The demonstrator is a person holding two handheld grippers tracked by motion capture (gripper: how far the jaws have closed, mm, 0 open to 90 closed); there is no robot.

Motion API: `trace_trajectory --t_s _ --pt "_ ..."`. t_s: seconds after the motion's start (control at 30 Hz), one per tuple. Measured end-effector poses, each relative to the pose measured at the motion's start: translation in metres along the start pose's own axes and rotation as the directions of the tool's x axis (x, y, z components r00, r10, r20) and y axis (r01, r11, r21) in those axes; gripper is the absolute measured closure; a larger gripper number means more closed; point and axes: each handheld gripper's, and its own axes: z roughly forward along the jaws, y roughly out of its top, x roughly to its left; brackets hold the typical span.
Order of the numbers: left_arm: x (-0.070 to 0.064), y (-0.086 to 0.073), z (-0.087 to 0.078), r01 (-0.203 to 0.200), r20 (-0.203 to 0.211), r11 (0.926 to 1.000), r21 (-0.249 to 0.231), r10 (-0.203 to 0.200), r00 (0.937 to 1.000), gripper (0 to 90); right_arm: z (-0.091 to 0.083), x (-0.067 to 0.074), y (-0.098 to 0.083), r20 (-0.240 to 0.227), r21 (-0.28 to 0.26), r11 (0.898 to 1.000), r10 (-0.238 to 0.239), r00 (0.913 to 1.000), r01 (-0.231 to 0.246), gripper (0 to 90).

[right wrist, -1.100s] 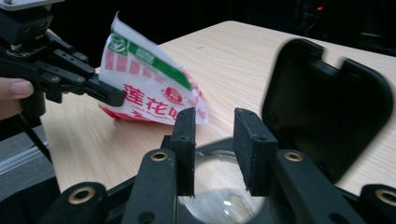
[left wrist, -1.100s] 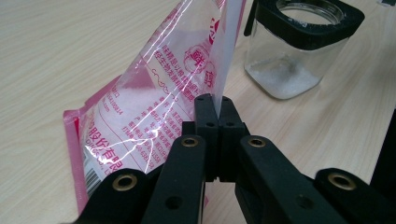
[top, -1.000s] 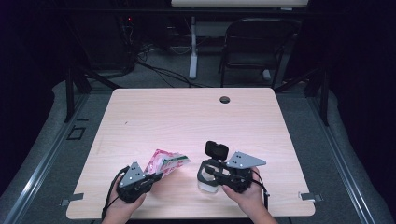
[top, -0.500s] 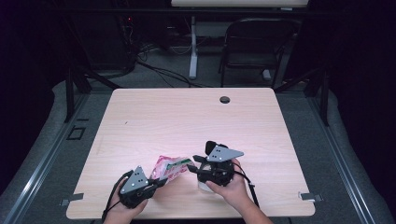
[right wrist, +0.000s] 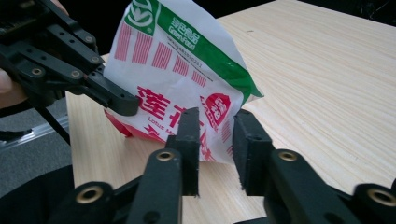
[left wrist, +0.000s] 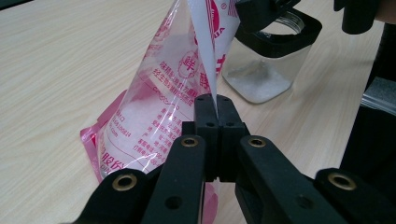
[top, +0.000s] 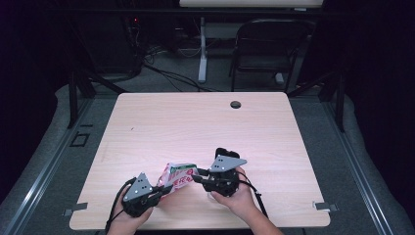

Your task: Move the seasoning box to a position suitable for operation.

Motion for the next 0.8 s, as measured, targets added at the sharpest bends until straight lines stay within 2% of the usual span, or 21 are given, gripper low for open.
trace_trajectory --t_s 0.13,0.23,0.37,0.6,0.8 --pt "0.001 -0.001 -0.002 0.006 -0.007 1.0000 -0.006 -0.006 1.0000 90.0 0.003 -0.002 0.002 0.005 0.015 1.000 0.003 1.0000 -0.003 80.5" --pt "0.002 -0.001 -0.003 0.012 -0.012 0.9999 -0.007 -0.012 0.9999 90.0 0.004 -0.002 0.003 -0.008 0.021 1.000 0.011 0.9999 -0.011 82.3" --pt "0.004 -0.002 -0.003 0.019 -0.007 0.9998 -0.005 -0.019 0.9998 90.0 0.007 -0.001 0.006 -0.013 0.036 0.999 0.012 0.9998 -0.012 89.4" --pt "0.005 -0.002 -0.004 0.022 -0.017 0.9997 -0.013 -0.022 0.9996 90.0 0.007 0.002 0.006 -0.004 0.031 0.999 -0.008 1.0000 0.008 90.0" --pt "0.009 0.000 -0.005 0.017 -0.046 0.9998 -0.013 -0.017 0.9988 90.0 0.005 0.002 0.011 -0.015 0.014 1.000 0.012 0.9998 -0.012 90.0"
